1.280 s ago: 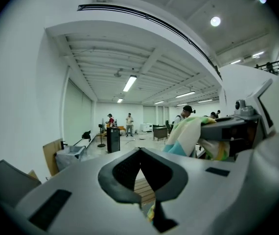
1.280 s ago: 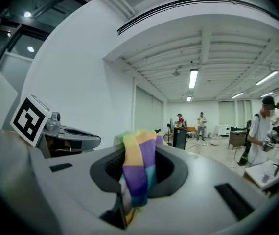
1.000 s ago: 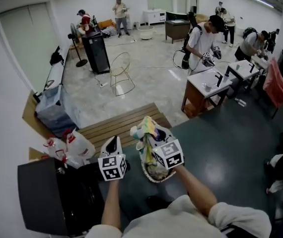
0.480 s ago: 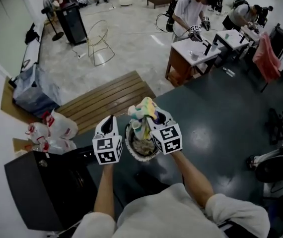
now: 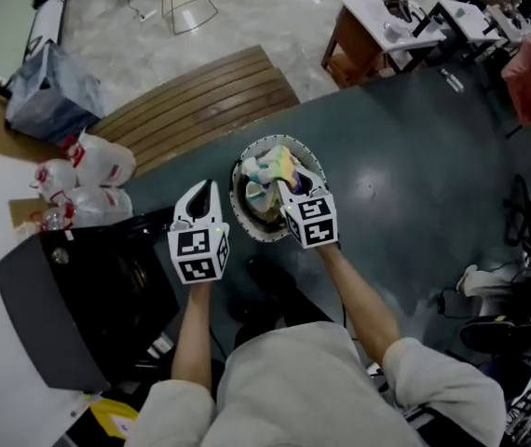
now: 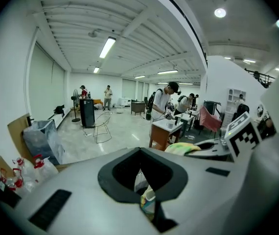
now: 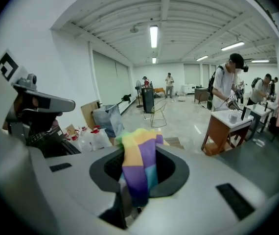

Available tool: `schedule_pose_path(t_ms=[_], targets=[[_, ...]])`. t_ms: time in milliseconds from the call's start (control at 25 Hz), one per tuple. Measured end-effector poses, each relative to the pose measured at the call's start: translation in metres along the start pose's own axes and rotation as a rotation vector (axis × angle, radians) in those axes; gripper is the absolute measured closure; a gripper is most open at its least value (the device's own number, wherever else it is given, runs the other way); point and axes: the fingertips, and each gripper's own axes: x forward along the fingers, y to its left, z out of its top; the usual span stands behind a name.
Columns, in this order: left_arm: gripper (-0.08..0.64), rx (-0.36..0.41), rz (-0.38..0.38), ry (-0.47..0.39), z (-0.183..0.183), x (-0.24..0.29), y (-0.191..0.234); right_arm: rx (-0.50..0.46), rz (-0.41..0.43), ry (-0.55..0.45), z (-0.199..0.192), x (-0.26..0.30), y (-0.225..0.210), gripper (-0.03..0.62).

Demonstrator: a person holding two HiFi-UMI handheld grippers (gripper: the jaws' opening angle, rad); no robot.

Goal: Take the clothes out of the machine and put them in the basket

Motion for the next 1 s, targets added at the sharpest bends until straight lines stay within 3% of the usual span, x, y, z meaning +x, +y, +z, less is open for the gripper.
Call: schedule_pose_path(t_ms=[40, 160, 240, 480, 680, 1000], targets=[[0.543, -0.01, 0.005, 0.005, -0.005, 0.001, 0.004, 0.01, -0.02, 0.021, -0.011, 0.009, -0.004, 0.497], [0.543, -0.032, 0.019, 0.007, -0.01, 0.001, 0.014, 0.027, -0.066, 0.07, -0.033, 0.026, -0.01, 0.36], [0.543, -0.039, 0.026, 0.006, -0.008, 0.001, 0.018, 0.025, -0.064, 0.064, -0.034, 0.025, -0.009, 0.322], [0.543, -0.044, 0.034, -0.014, -0.002, -0.006, 0.019, -0.003, -0.055, 0.034, -0.024, 0.009, -0.006, 0.393], [0.543, -0.06, 0.05, -0.034, 0.001, -0.024, 0.022, -0.043, -0.053, -0.013, -0.004, -0.008, 0.004, 0.533], [0.543, -0.086, 0.16, -0.089, 0.005, -0.097, 0.064, -0.165, 0.155, -0.086, 0.039, -0.026, 0.103, 0.571]])
